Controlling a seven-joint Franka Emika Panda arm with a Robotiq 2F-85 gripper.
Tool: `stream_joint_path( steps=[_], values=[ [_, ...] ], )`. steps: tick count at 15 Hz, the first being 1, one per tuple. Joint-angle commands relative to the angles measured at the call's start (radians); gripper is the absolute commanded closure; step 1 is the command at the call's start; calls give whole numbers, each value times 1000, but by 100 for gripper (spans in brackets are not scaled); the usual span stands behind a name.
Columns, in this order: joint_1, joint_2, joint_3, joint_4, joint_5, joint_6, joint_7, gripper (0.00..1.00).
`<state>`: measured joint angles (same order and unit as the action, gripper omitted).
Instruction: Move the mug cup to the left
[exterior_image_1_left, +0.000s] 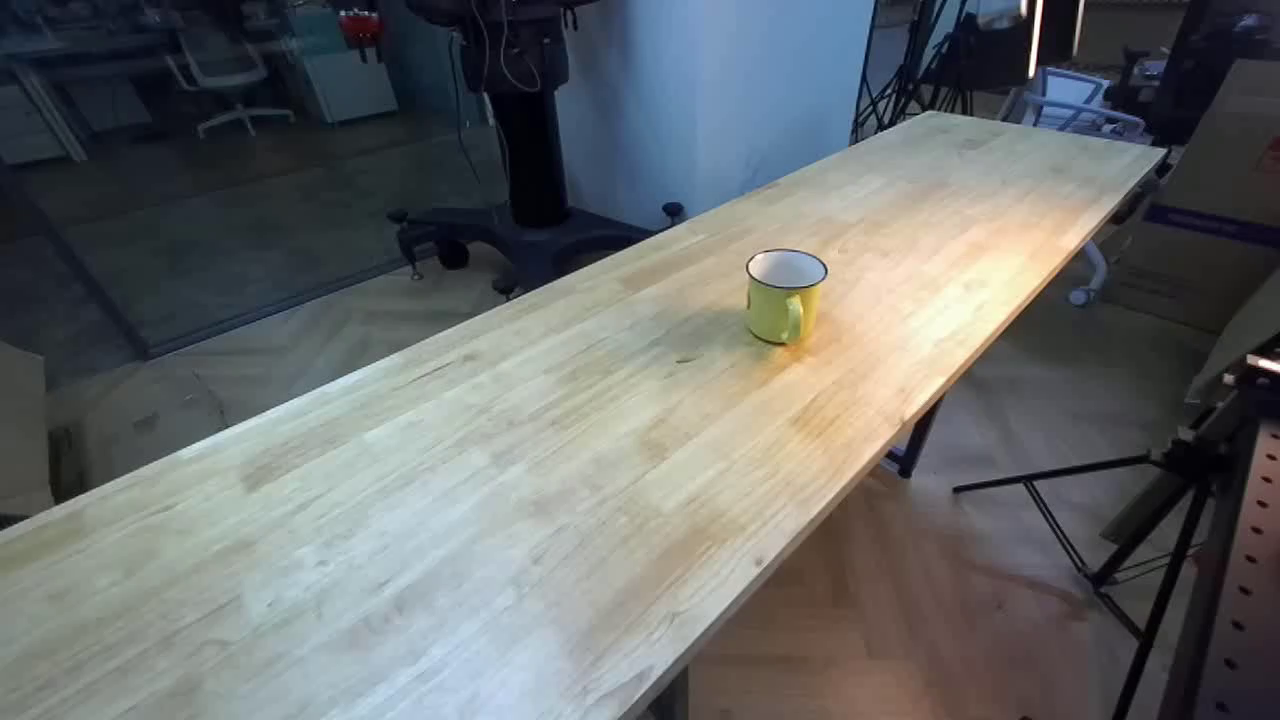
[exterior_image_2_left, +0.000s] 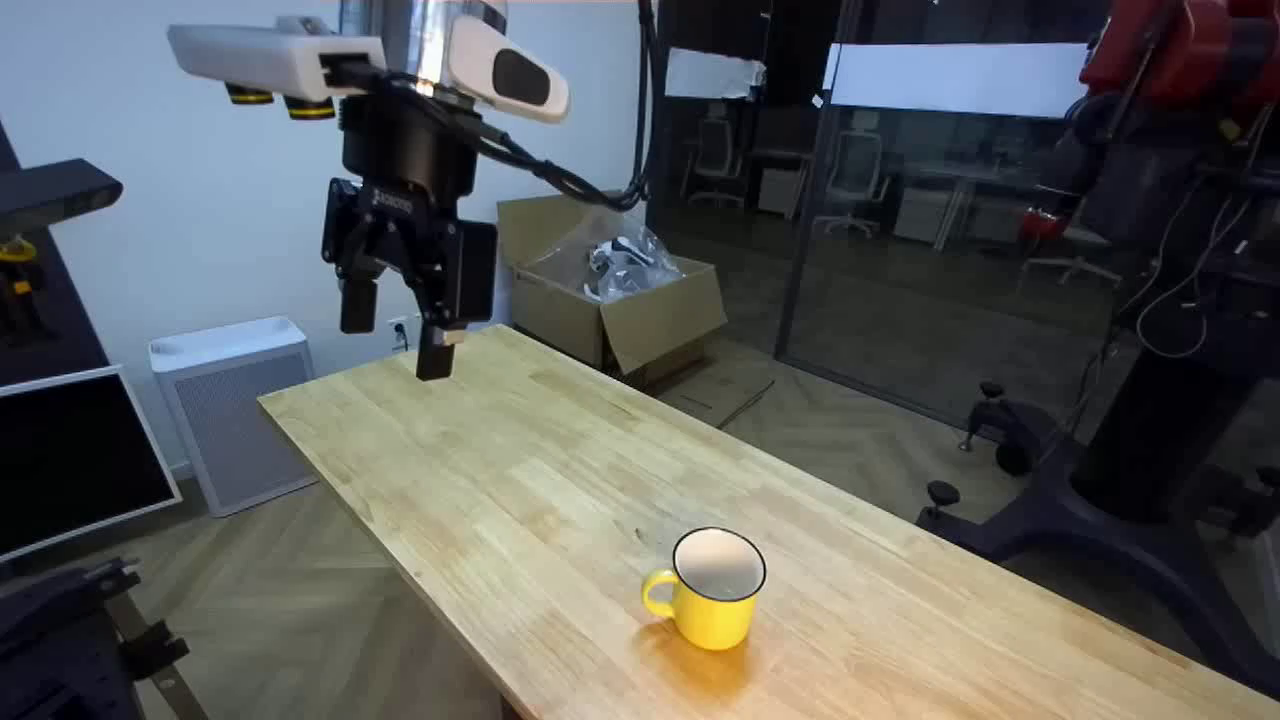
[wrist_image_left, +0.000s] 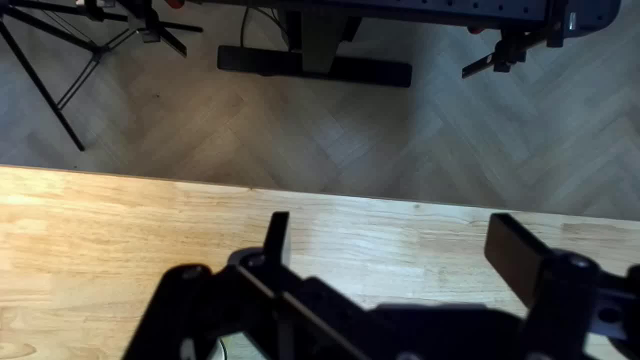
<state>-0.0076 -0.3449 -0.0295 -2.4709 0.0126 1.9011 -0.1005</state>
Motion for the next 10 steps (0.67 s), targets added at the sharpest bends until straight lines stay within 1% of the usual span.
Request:
stream_joint_path(
  steps=[1,8,10],
  values=[
    [1,0,-1,1,0,0,1,0],
    [1,0,-1,1,0,2,0,0],
    [-12,-5,6,-13,-28,86,39,0]
  ],
)
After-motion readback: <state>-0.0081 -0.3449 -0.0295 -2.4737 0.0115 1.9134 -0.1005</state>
